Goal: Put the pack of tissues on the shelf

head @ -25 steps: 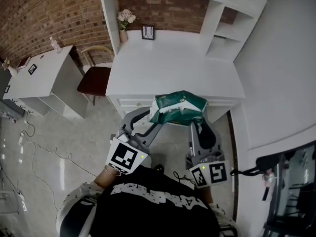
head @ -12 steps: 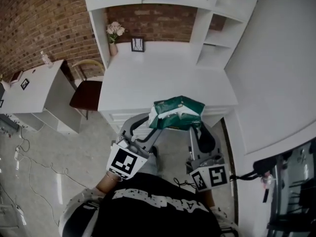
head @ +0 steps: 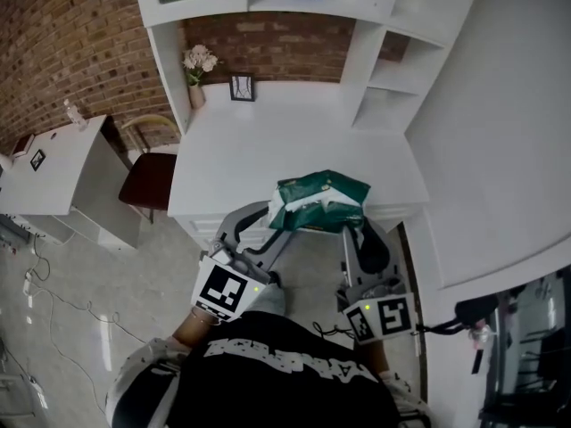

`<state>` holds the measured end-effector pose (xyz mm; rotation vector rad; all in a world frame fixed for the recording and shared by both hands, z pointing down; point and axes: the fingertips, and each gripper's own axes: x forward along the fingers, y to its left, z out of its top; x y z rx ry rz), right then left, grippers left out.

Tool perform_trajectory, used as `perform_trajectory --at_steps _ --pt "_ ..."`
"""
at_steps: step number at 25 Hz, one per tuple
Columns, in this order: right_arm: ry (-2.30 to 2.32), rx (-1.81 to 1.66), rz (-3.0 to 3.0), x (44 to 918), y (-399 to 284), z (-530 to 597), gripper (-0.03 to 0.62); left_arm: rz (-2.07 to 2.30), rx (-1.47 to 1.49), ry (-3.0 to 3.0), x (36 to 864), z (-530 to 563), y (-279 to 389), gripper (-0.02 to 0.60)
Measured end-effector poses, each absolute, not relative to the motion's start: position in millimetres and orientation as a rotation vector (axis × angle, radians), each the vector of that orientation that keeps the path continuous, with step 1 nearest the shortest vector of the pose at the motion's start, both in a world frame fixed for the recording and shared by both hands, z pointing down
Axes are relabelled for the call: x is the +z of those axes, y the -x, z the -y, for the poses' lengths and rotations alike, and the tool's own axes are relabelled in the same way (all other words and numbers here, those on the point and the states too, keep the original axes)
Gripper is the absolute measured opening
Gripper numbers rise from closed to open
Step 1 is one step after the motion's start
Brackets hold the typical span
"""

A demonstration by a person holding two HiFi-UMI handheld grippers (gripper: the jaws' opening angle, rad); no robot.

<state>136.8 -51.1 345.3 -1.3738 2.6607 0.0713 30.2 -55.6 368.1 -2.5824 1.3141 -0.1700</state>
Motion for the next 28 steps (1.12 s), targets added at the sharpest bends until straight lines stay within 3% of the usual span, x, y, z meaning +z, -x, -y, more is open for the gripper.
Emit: perform_trajectory --at_steps 28 --pt "1.419 0.099 -2.692 331.2 -109.1 221.3 0.130 -1.289 -0.103 2.605 352.8 227.5 -2.8 0.173"
